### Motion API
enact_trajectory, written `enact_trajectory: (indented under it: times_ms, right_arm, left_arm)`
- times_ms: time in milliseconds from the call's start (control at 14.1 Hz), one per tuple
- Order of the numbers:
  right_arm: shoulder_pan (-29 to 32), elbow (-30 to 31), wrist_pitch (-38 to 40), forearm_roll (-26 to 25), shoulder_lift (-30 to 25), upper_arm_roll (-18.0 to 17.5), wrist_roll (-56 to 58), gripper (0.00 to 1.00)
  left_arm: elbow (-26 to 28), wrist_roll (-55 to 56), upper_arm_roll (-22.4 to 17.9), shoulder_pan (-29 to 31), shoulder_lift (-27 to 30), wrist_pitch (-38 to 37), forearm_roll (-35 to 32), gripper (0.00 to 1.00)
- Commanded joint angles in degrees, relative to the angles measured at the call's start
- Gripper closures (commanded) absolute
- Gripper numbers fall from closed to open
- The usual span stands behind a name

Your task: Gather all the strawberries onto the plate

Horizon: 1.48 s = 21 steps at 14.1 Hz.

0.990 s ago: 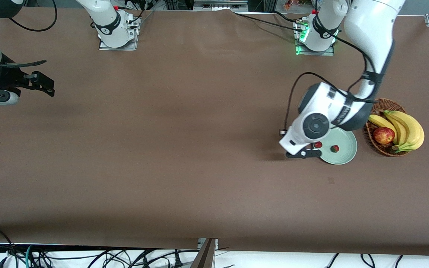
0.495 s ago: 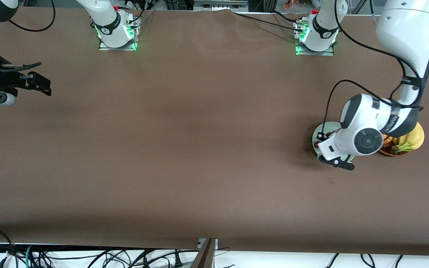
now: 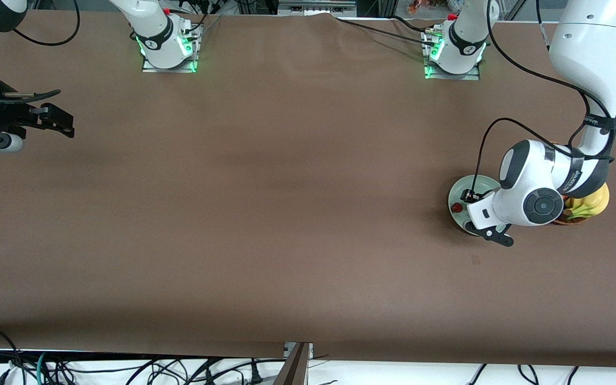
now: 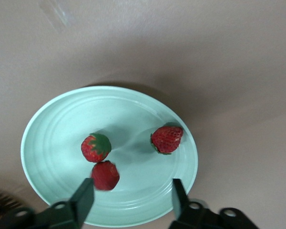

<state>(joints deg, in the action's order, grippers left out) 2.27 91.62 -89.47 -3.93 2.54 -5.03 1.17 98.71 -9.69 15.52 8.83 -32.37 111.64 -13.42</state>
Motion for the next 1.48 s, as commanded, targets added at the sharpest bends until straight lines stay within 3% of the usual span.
enact_trajectory:
  times_ms: [0,283,495,707,778,848,990,1202,1414]
  right_arm:
    - [0.37,-0.66,0.61,-0.11,0.1,-0.42,0.5,0.0]
    - [0.37,-0.66,0.52,-0.11,0.19,-0.42,0.59,0.0]
    - [0.45,-0.74,0.17,-0.11,0.19,-0.42,1.03,0.0]
    - [0.46,-0.74,0.08,-0.11,0.19,-0.42,1.03,0.0]
    - [0.46,-0.74,-0.01,-0.11,0.19,-0.42,1.12,0.0]
    - [0.46,-0.74,0.08,-0.11,0.19,-0.42,1.12,0.0]
    - [0.63,-0.83,0.08,-0.11,0.19,-0.33,1.12,0.0]
    - [0.63,-0.74,0.43,-0.11,0.19,-0.24,1.12,0.0]
    - [0.63,-0.74,0.34,-0.11,0.19,-0.24,0.85,0.0]
  left_arm:
    - [-0.18,-0.42,0.65,0.23,4.58,-2.74,-0.11,0.0]
    - [-2.89,2.56,0.65,0.14,12.23,-8.09,4.53,0.0]
    - [-8.51,4.85,0.65,0.14,17.51,-17.83,5.34,0.0]
    - [-16.94,4.95,-0.05,-0.04,18.22,-25.04,5.51,0.0]
    - [-17.23,5.21,-0.23,-0.04,19.7,-25.16,6.03,0.0]
    - [-16.54,5.64,-2.14,-0.73,22.24,-24.81,8.22,0.0]
    - [-11.2,5.91,-11.44,-7.39,28.04,-23.67,10.6,0.0]
    - [-0.91,6.35,-16.64,-13.29,35.87,-18.24,11.4,0.0]
    - [-1.06,6.09,-17.19,-13.05,35.19,-17.07,12.19,0.0]
